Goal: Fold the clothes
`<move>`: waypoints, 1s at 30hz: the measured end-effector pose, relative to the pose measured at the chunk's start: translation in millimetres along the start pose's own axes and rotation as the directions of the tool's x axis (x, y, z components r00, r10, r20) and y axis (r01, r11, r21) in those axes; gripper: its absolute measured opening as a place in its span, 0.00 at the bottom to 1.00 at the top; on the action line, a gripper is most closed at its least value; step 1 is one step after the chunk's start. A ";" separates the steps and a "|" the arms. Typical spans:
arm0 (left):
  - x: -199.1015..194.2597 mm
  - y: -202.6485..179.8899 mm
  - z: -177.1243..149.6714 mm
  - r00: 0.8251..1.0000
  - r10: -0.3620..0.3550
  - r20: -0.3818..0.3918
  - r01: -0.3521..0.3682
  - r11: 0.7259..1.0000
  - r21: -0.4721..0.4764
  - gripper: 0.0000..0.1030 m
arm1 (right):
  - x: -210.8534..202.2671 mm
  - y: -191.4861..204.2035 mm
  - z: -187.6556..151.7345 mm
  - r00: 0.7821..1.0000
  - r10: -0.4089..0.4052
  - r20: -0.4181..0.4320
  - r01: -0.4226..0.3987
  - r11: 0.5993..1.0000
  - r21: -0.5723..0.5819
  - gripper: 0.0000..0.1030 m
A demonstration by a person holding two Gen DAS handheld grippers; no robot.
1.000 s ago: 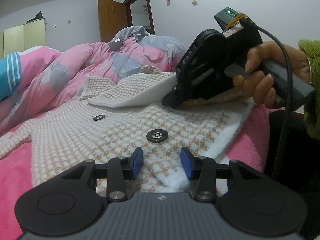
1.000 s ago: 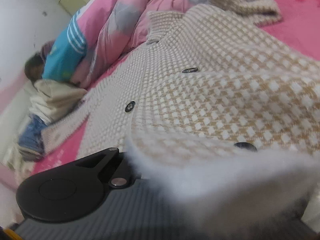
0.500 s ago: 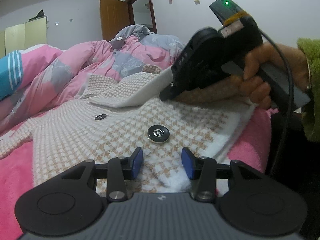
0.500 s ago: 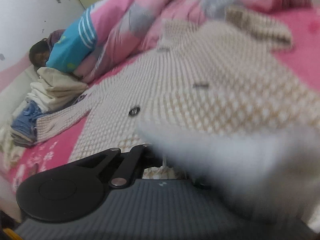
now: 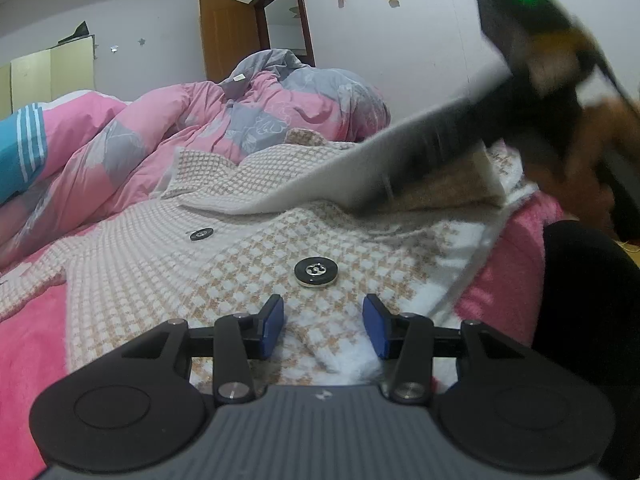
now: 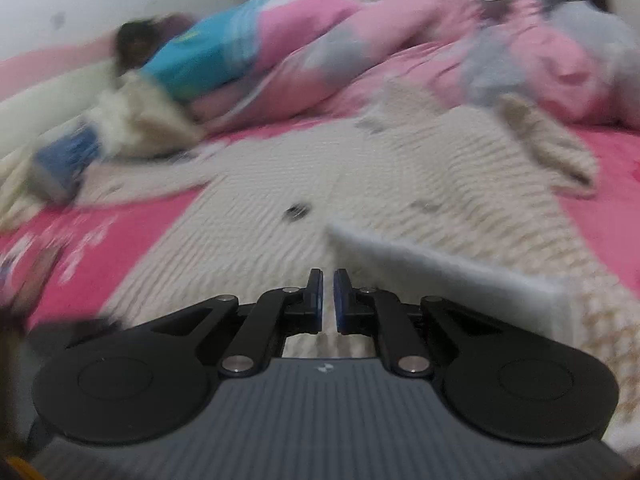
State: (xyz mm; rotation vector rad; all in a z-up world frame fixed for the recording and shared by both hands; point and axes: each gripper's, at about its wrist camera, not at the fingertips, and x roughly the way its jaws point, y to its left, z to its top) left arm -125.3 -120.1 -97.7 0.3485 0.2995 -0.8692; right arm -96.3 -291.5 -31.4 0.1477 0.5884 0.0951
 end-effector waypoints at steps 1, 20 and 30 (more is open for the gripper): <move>0.3 -0.1 0.0 1.000 0.000 -0.001 0.000 1.000 0.002 0.44 | 10.3 1.4 -7.7 0.997 -0.038 -0.067 0.036 0.999 -0.029 0.05; -2.9 6.4 -7.3 0.999 -0.026 0.032 0.027 0.999 -0.025 0.44 | 50.0 -58.3 36.8 0.997 0.009 -0.075 0.024 0.903 0.430 0.09; -2.9 8.7 -10.9 0.998 -0.040 0.053 0.043 0.998 -0.041 0.45 | 52.3 -67.0 27.0 0.980 -0.098 -0.173 0.168 0.871 0.462 0.09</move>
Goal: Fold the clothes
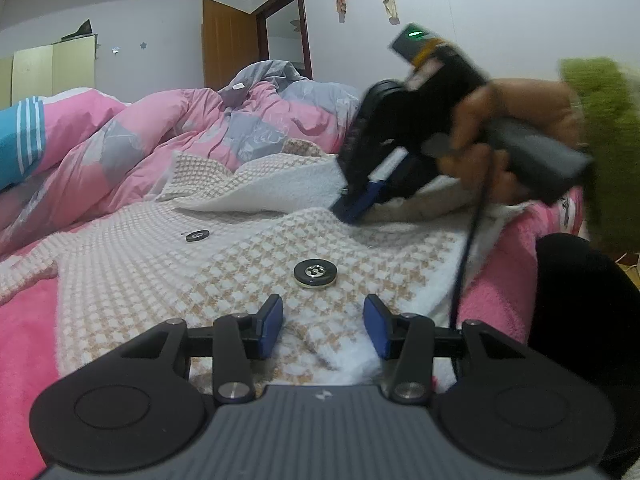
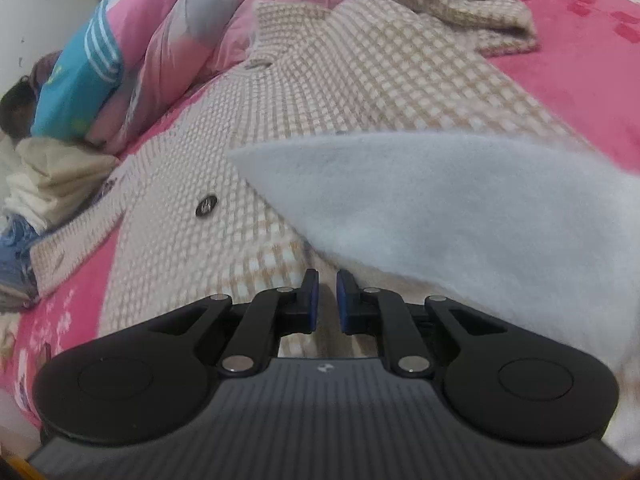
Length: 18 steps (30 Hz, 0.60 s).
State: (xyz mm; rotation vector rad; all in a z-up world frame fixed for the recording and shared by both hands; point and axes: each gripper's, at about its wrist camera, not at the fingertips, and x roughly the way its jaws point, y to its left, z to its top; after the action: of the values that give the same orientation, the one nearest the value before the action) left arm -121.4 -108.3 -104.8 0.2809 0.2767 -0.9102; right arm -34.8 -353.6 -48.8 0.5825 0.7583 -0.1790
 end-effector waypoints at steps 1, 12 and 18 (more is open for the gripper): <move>0.0 0.0 -0.1 1.000 0.000 0.001 0.000 1.000 0.000 0.45 | 5.3 1.6 5.8 1.000 -0.016 0.013 0.016 1.000 -0.002 0.09; -0.6 0.6 -1.7 1.000 -0.005 0.010 0.005 1.000 -0.002 0.45 | 39.6 5.0 42.7 0.999 0.040 -0.027 -0.039 0.999 0.037 0.17; -1.3 -1.5 -1.9 1.000 -0.003 0.011 0.003 1.000 0.001 0.45 | 71.0 -4.4 74.1 0.986 0.139 -0.092 -0.126 0.983 0.136 0.23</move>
State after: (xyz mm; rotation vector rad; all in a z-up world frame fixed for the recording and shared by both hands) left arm -123.6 -107.6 -106.3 0.2766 0.2671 -0.9151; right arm 59.0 -394.9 -57.0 0.7678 0.8068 -0.0757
